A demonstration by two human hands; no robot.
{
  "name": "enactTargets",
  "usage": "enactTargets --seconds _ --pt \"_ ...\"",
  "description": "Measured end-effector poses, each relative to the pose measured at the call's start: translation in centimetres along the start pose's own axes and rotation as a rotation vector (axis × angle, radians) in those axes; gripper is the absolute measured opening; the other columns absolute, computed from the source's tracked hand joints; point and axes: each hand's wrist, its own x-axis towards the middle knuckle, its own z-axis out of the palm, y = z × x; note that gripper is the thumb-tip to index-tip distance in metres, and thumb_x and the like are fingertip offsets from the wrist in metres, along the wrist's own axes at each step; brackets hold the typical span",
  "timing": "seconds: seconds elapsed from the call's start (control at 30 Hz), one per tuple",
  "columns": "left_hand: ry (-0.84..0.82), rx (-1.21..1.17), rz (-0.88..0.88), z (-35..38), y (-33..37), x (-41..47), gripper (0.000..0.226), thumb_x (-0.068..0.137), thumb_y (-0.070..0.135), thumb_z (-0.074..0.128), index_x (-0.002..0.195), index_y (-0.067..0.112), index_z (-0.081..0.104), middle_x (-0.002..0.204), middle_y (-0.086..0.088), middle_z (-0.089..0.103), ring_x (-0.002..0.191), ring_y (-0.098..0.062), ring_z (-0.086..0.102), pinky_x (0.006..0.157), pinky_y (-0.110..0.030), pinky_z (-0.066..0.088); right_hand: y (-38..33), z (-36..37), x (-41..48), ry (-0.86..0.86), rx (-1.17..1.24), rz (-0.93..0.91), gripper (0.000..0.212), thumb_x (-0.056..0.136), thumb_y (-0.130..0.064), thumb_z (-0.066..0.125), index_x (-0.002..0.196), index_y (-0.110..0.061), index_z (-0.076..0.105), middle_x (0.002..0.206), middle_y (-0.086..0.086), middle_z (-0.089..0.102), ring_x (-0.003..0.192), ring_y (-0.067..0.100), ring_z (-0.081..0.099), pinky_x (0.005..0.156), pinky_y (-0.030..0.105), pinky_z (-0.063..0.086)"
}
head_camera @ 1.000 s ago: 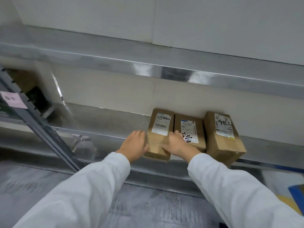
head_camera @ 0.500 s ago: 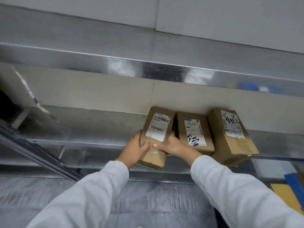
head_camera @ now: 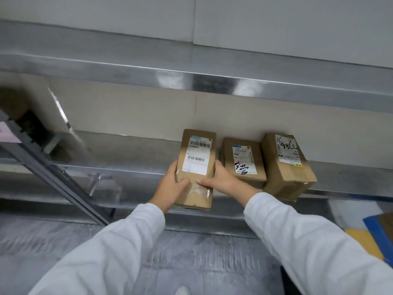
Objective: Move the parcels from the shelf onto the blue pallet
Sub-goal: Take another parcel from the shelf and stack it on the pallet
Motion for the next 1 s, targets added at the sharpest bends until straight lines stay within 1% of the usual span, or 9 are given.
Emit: enactTargets --seconds 0.13,0.3,0.5,0.77,0.83,0.87,0.9,0.93,1.0 --pt "0.043 0.004 0.049 1.2 1.9 -5.0 0.061 0.089 0.014 0.058 0.142 0.033 0.036 0.124 0.01 0.06 0.108 -0.011 0.059 0.08 -0.021 0.046 0.8 -1.3 -4.2 -0.04 -0.01 -0.066 0.089 0.072 -0.02 0.084 0.142 -0.012 0.03 0.137 0.0 0.053 0.122 0.015 0.051 0.097 0.028 0.044" --pt "0.065 0.037 0.081 3.1 3.3 -11.3 0.059 0.09 0.016 0.057 0.141 0.034 0.033 0.13 0.009 0.058 0.113 -0.013 0.058 0.094 -0.034 0.05 2.8 -2.3 -9.7 -0.011 -0.001 -0.136 0.085 0.072 -0.024 0.084 0.141 -0.015 0.034 0.137 -0.001 0.054 0.123 0.016 0.052 0.103 0.035 0.044" --pt "0.049 0.051 0.116 7.1 5.1 -17.3 0.056 0.089 0.016 0.057 0.135 0.037 0.034 0.133 0.007 0.057 0.116 -0.015 0.057 0.098 -0.042 0.05 6.1 -4.4 -16.7 0.009 0.085 -0.183 0.084 0.077 -0.021 0.08 0.144 -0.017 0.03 0.141 -0.003 0.05 0.119 0.007 0.045 0.094 0.024 0.038" --pt "-0.162 0.01 0.203 15.7 8.8 -21.3 0.066 0.088 0.025 0.06 0.143 0.038 0.025 0.136 0.006 0.05 0.12 -0.017 0.053 0.101 -0.046 0.048 10.6 -11.8 -26.2 0.224 0.118 -0.112 0.077 0.08 -0.021 0.077 0.142 -0.02 0.033 0.137 -0.006 0.052 0.12 0.011 0.05 0.091 0.022 0.042" --pt "-0.223 0.017 0.234 17.4 9.6 -21.8 0.068 0.088 0.024 0.061 0.143 0.037 0.024 0.136 0.005 0.05 0.118 -0.017 0.054 0.098 -0.044 0.05 11.4 -13.1 -28.4 0.28 0.118 -0.103 0.067 0.08 -0.021 0.077 0.134 -0.024 0.038 0.127 -0.013 0.055 0.109 0.002 0.052 0.078 0.01 0.042" --pt "-0.261 0.016 0.249 18.3 10.0 -22.1 0.068 0.088 0.024 0.062 0.142 0.038 0.025 0.136 0.006 0.05 0.117 -0.016 0.054 0.097 -0.042 0.051 11.9 -13.6 -29.7 0.309 0.114 -0.097 0.063 0.08 -0.021 0.077 0.13 -0.029 0.038 0.12 -0.018 0.055 0.104 -0.002 0.051 0.07 0.008 0.041" --pt "-0.298 0.011 0.264 19.1 10.3 -22.4 0.067 0.088 0.024 0.062 0.142 0.039 0.025 0.136 0.006 0.05 0.116 -0.015 0.055 0.096 -0.041 0.051 12.2 -14.1 -30.9 0.336 0.117 -0.085 0.063 0.08 -0.022 0.076 0.129 -0.031 0.038 0.117 -0.02 0.054 0.104 -0.002 0.051 0.069 0.008 0.041" --pt "-0.336 0.009 0.279 20.0 10.5 -22.7 0.067 0.088 0.023 0.062 0.142 0.038 0.025 0.135 0.005 0.05 0.116 -0.015 0.055 0.096 -0.04 0.051 12.7 -14.4 -32.2 0.37 0.125 -0.066 0.064 0.08 -0.023 0.076 0.131 -0.031 0.038 0.119 -0.018 0.055 0.107 0.002 0.051 0.075 0.011 0.043" --pt "-0.393 0.015 0.307 21.7 10.9 -23.4 0.066 0.089 0.023 0.063 0.142 0.036 0.026 0.135 0.005 0.05 0.117 -0.015 0.055 0.098 -0.041 0.049 13.7 -14.9 -34.5 0.443 0.142 -0.018 0.068 0.079 -0.024 0.076 0.135 -0.025 0.037 0.129 -0.009 0.055 0.117 0.01 0.052 0.093 0.029 0.048"
